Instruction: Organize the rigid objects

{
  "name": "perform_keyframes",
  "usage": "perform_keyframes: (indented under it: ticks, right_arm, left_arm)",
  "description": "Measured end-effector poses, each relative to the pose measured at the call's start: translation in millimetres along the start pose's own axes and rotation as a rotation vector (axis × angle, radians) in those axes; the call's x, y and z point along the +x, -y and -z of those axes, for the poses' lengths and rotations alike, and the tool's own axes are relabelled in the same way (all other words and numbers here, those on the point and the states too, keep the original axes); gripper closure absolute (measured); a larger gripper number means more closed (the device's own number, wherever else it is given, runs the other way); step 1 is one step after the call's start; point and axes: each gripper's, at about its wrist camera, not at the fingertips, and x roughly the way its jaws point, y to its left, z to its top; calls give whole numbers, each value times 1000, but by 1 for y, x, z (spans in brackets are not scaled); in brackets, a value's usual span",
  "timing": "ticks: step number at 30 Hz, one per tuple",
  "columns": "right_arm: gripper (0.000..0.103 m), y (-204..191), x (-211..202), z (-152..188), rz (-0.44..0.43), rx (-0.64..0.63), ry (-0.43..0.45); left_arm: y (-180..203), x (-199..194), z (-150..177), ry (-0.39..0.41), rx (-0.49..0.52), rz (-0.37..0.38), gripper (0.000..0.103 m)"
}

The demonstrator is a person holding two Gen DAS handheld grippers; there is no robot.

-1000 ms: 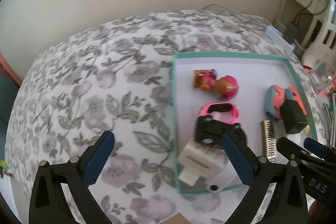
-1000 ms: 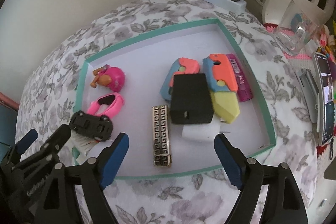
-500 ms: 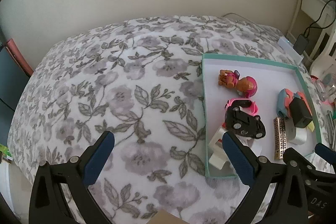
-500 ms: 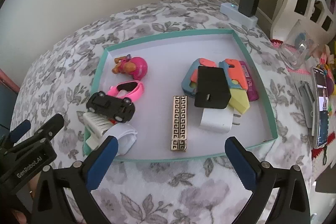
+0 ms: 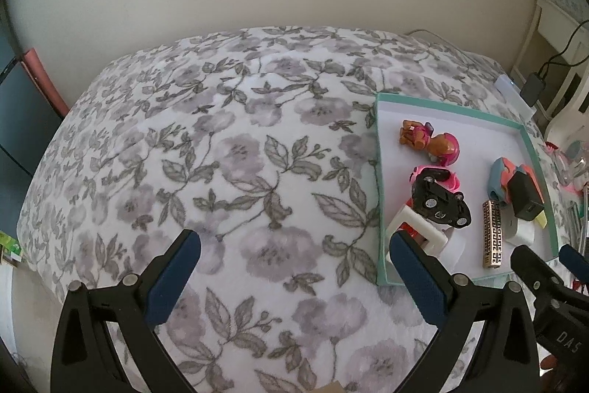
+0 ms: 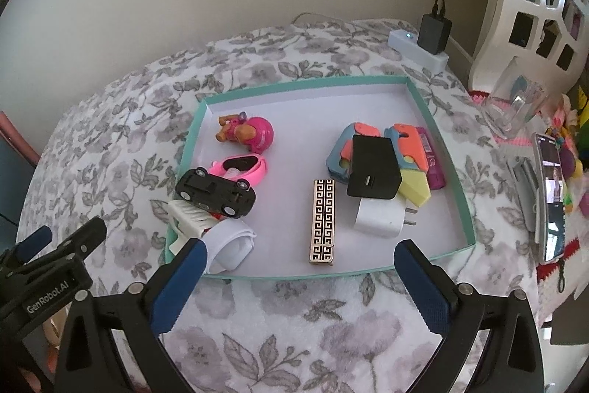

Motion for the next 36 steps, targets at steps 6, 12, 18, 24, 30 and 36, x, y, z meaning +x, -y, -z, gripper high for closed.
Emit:
perform_keyframes:
  ticks: [6, 12, 18, 24, 30, 36]
  right_arm:
    - [0, -1, -6, 1, -1, -4, 20]
    - [0, -3, -9, 1, -2, -11, 30]
    - [0, -4, -9, 1, -4, -12, 27]
    - [0, -5, -8, 1, -6, -17, 22]
    - [0, -5, -7, 1, -7, -19, 20]
    - [0, -6, -7, 1, -7, -19, 21]
  left_arm:
    - [-3, -7, 2, 11, -6, -24, 1]
    - [-5, -9, 2, 11, -16, -21, 1]
    - [-5, -9, 2, 14, -16, -24, 1]
    - [-5, -9, 1, 13, -16, -27, 1]
    - [-7, -7, 2, 3, -27, -33, 1]
    - [-8, -8, 1, 5, -28, -47, 1]
